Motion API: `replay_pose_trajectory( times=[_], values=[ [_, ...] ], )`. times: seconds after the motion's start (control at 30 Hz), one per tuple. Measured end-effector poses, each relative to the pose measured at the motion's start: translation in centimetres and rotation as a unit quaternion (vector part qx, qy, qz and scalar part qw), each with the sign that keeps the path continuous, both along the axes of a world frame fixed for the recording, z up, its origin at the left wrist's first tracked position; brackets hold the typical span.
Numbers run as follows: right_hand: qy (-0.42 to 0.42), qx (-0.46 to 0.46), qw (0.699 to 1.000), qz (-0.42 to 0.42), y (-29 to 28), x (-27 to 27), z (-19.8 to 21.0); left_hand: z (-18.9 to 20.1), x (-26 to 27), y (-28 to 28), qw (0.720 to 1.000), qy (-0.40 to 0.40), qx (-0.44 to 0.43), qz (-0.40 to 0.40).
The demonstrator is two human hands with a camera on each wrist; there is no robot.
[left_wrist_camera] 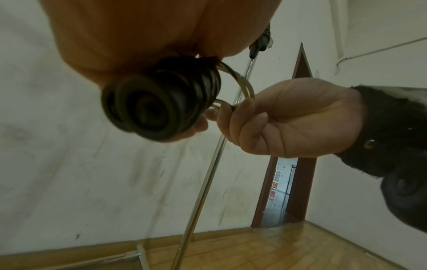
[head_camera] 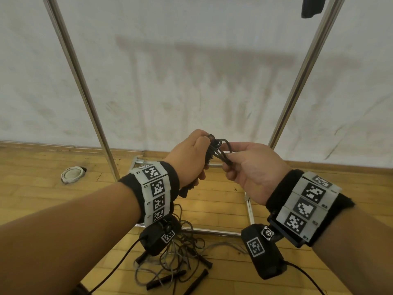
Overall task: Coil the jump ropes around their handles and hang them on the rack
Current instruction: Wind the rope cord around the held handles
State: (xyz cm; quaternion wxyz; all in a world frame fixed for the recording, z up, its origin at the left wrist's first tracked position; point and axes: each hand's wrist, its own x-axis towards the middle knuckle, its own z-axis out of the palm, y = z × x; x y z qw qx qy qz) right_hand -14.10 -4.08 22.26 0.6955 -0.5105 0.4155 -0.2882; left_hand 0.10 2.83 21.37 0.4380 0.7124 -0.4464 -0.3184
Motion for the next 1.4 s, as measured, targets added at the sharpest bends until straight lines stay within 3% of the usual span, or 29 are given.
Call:
replay_pose_trajectory(
  times=[0.23, 0.53, 0.77, 1.0, 1.13, 1.33, 1.4],
  values=[
    [0.065, -0.078, 0.994, 0.025, 0.1, 0.1, 0.4, 0.1, -0.6, -0.1, 1.000, 0.008, -0.006, 0.001],
    [0.065, -0.117, 0.990, 0.044, 1.1, 0.4, 0.2, 0.8, -0.3, -0.8, 0.988, 0.106, -0.016, 0.109],
    [0.006, -0.081, 0.997, -0.004, 0.2, -0.1, 0.3, 0.6, -0.4, -0.6, 0.993, 0.108, -0.005, 0.055],
    [0.037, -0.101, 0.993, 0.053, -0.3, -1.0, 0.5, 0.7, -0.4, -0.2, 0.997, 0.081, 0.004, 0.012],
    [0.133, -0.226, 0.962, 0.083, -0.7, -1.4, 1.1, 0.8, -0.4, -0.1, 0.999, 0.043, -0.008, -0.010],
    [0.311, -0.418, 0.841, 0.144, -1.3, -1.9, 1.6, 0.2, -0.2, 0.0, 0.998, -0.027, -0.019, -0.053],
    [0.314, -0.428, 0.837, 0.134, -1.3, -1.9, 1.4, 0.2, -0.1, 0.1, 0.998, -0.022, -0.023, -0.054]
  ],
)
